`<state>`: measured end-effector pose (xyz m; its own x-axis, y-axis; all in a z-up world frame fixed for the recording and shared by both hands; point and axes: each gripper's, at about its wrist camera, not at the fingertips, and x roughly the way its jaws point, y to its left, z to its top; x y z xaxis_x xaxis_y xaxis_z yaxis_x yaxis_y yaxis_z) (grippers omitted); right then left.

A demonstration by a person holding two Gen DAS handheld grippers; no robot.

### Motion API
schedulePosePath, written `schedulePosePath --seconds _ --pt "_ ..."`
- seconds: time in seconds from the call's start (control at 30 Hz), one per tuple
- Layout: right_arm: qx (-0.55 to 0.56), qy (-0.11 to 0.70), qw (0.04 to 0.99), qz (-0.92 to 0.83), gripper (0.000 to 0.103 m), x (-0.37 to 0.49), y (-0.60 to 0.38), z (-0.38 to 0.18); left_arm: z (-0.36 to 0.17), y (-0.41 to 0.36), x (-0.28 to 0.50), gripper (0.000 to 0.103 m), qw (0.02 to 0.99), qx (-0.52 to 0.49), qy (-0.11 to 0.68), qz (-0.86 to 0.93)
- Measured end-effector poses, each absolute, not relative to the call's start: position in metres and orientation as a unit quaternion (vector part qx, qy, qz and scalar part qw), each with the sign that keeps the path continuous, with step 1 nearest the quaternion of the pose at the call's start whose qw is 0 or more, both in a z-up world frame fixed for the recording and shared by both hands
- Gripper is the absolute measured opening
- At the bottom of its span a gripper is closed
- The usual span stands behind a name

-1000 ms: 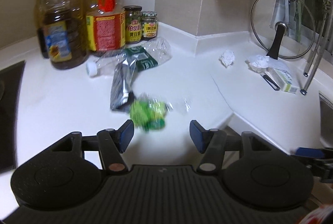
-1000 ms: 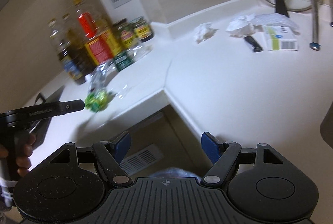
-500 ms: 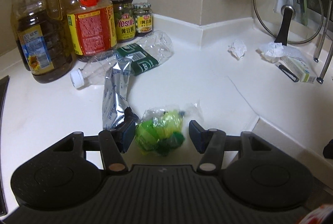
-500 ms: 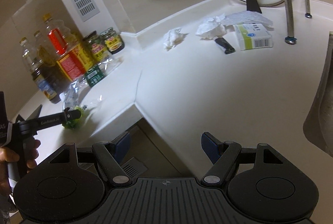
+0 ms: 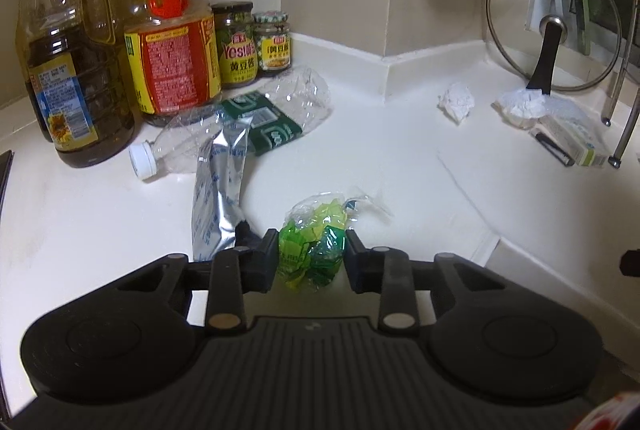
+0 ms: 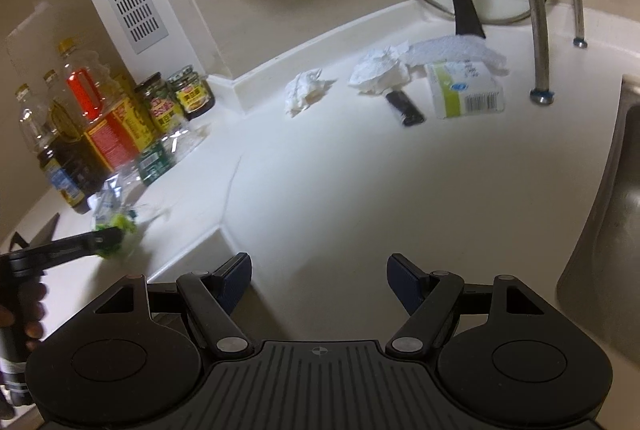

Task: Collect trash
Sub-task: 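Grasp the black lighter with the right tool while the left tool holds the green bag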

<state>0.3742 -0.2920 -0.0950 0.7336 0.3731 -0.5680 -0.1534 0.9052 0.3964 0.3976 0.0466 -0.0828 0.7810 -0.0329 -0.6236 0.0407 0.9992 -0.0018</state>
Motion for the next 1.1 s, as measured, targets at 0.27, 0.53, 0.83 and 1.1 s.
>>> schedulePosePath --seconds 0.27,0.53,0.83,1.1 --pt "0.121 0.297 0.939 0.122 0.074 0.417 -0.313 -0.086 -0.059 0.05 0.405 0.03 0.951 -0.011 0.309 -0.016" --pt "0.082 0.275 0.949 0.128 0.054 0.468 -0.321 -0.085 -0.05 0.054 0.414 0.03 0.954 -0.016 0.3 -0.002" --pt "0.049 0.291 0.948 0.119 0.034 0.534 -0.32 -0.1 -0.049 0.054 0.419 0.03 0.953 -0.016 0.303 0.01" --pt "0.023 0.316 0.943 0.105 0.03 0.562 -0.315 -0.111 -0.047 0.053 0.42 0.03 0.952 -0.013 0.304 0.013"
